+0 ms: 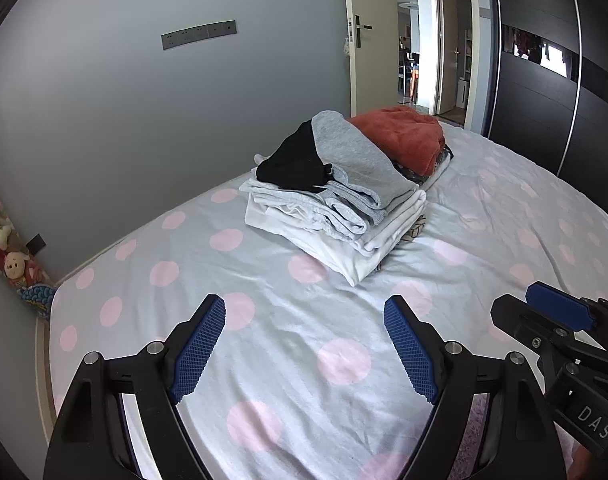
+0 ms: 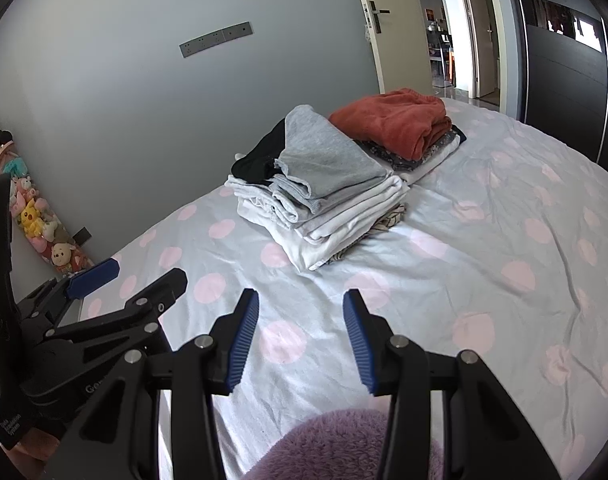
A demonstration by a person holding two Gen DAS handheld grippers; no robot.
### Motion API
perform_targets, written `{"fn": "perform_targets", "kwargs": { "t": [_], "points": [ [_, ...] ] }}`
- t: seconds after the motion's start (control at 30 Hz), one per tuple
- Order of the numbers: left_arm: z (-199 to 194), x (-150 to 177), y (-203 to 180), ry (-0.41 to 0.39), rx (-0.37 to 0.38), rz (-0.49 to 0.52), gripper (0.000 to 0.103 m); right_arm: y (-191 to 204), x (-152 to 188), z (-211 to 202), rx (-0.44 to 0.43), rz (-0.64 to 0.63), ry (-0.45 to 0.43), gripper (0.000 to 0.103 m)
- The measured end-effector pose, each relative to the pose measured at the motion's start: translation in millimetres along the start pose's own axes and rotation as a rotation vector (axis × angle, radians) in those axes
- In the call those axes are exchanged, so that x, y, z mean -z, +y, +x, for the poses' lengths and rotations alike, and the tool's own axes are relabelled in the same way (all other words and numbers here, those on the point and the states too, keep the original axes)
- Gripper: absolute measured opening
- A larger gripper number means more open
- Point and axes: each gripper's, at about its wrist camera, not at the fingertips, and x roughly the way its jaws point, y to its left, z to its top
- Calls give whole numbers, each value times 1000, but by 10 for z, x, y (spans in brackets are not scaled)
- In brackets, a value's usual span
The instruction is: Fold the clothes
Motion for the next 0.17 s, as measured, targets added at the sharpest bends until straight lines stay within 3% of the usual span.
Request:
{"fn": "perform_targets", "kwargs": {
  "t": [0.17],
  "points": [
    [-28, 14, -2, -7, 2, 7, 83, 19, 9, -17, 1, 0, -3, 43]
  ]
}}
